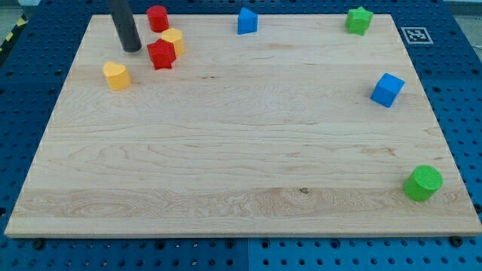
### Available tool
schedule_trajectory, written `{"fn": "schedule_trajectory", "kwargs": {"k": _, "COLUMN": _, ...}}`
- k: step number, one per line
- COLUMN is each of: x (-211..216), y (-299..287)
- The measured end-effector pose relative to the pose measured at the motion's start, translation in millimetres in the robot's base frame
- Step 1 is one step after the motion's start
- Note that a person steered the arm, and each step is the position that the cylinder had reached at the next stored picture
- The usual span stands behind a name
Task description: Keep yellow hexagon on right side of red star
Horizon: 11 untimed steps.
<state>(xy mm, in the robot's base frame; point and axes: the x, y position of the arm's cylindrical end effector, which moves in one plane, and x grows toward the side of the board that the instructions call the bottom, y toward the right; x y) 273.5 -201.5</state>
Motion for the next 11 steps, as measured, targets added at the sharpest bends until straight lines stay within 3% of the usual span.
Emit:
{"fn": "schedule_trajectory", "kwargs": {"k": 1, "x": -19.1, "y": 8.2}}
{"fn": "schedule_trajectory", "kwargs": {"k": 3, "x": -18.7, "y": 45.2}}
{"fn": "schedule_trajectory", "kwargs": {"k": 6, "x": 32.2, "y": 90.0}}
{"fn": "schedule_trajectory", "kwargs": {"k": 11, "x": 11.9, "y": 148.8}}
